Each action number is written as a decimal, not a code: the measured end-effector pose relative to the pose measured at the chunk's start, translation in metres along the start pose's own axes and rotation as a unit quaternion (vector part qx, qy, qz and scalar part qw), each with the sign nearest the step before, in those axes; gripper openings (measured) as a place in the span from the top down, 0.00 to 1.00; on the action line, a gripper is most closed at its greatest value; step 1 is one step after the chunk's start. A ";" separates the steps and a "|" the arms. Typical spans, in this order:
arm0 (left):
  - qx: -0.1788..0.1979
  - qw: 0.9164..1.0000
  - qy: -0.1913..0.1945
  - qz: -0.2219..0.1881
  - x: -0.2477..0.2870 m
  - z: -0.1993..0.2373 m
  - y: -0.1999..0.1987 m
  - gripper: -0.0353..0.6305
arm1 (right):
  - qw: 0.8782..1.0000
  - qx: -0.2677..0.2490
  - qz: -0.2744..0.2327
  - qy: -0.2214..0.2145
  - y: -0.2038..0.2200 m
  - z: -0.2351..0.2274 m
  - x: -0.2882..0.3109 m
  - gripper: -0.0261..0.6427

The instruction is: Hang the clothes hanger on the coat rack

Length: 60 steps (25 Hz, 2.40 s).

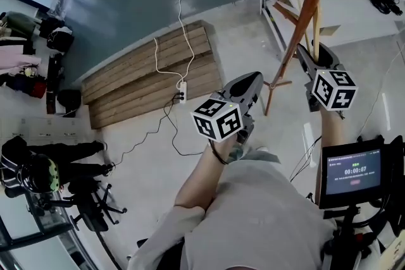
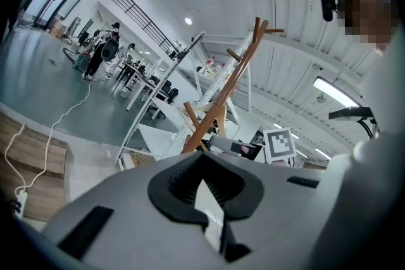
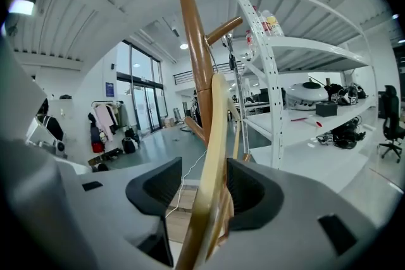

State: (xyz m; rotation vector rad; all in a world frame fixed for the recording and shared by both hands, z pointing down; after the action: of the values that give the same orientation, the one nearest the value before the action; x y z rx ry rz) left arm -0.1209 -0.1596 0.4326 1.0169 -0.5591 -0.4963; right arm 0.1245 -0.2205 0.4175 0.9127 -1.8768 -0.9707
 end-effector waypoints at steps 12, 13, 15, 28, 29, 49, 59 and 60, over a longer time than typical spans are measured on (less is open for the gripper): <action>0.004 1.000 0.008 -0.020 -0.007 0.006 -0.010 0.94 | 1.000 0.009 -0.027 -0.001 -0.019 0.005 -0.021 0.66; 0.004 1.000 0.010 -0.023 -0.007 0.006 -0.012 0.94 | 0.999 0.011 -0.030 -0.003 -0.020 0.006 -0.023 0.66; 0.005 0.999 0.015 -0.029 -0.013 0.000 -0.017 0.94 | 0.999 0.012 -0.037 -0.004 -0.023 0.015 -0.037 0.66; 0.052 0.986 0.151 -0.044 0.012 -0.063 -0.063 0.94 | 0.984 0.028 -0.165 0.062 -0.058 0.031 -0.162 0.66; 0.055 0.984 0.162 -0.043 0.023 -0.067 -0.061 0.94 | 0.982 0.033 -0.173 0.068 -0.056 0.023 -0.170 0.66; 0.072 0.890 0.439 0.100 0.127 -0.264 0.026 0.94 | 0.909 0.121 -0.254 0.307 0.054 -0.018 -0.404 0.67; 0.078 0.854 0.489 0.160 0.124 -0.286 0.072 0.94 | 0.895 0.151 -0.245 0.342 0.106 0.000 -0.410 0.67; 0.078 0.851 0.493 0.166 0.124 -0.289 0.076 0.94 | 0.893 0.157 -0.245 0.343 0.112 0.001 -0.411 0.68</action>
State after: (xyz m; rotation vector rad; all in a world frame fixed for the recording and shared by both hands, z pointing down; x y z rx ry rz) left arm 0.1678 -0.0164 0.4063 1.1476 0.1670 0.4076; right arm 0.2653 0.1796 0.3799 1.7220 -1.2187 -0.4969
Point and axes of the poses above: the fingertips, and each gripper's own axes: x forward along the fingers, z to its left, y out of its underside, the point moved 9 cm from there along -x, backward along the fingers, and after that the axes turned 11 degrees about x, right-handed, at the moved point
